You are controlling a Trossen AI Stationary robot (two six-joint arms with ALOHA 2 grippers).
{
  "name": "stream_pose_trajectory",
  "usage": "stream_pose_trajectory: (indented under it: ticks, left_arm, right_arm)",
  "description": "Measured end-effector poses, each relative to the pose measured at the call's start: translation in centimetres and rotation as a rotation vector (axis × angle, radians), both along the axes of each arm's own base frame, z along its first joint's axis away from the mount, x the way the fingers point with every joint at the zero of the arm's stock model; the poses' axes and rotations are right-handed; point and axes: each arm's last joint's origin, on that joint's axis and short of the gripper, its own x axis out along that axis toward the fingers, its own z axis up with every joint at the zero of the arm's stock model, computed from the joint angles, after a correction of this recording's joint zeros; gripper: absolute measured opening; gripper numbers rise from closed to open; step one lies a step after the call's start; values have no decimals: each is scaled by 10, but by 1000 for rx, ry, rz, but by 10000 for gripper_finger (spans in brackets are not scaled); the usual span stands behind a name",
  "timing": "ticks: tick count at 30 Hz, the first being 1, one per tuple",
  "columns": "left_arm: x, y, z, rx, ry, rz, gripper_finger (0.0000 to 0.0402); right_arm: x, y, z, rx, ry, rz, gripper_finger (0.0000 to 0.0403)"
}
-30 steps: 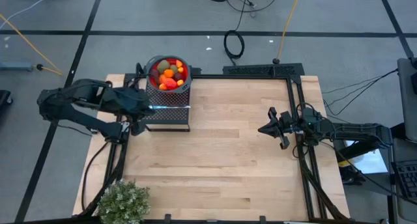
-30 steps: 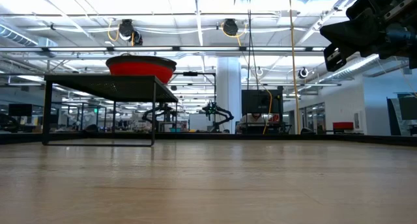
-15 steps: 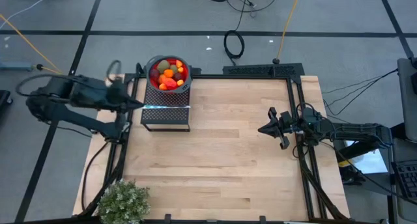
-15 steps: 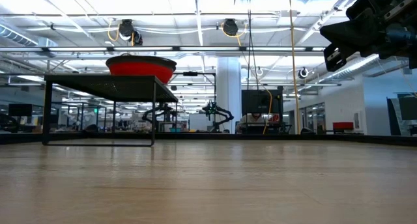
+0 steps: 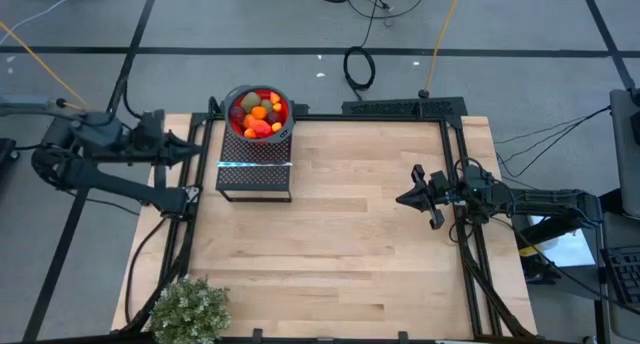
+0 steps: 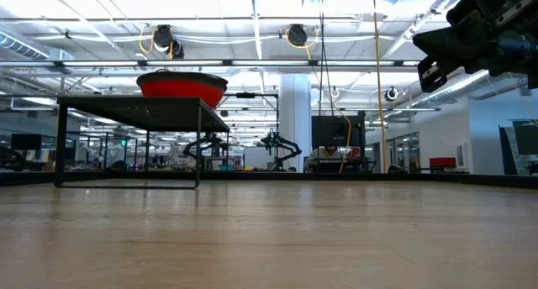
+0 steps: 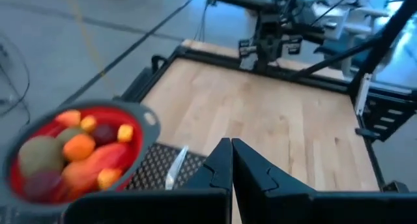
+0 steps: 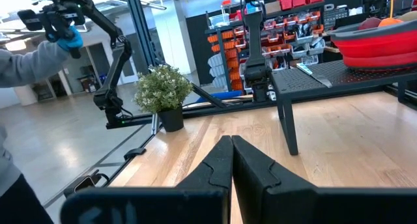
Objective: Pick & Place Fruit
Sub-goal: Return to Home Position
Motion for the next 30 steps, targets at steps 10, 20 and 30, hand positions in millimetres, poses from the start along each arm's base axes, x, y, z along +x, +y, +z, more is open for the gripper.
stream_pose_trajectory:
  ticks: [10,20,30]
  left_arm:
    - [2,-3,-58,22,-51,-125,2]
    - [-19,-2,-114,9,-180,-161,1]
    - [-31,-3,-154,10,-211,-222,4]
  right_arm:
    - [0,0,0,0,0,0,0]
    - [0,0,0,0,0,0,0]
    - [0,0,0,0,0,0,0]
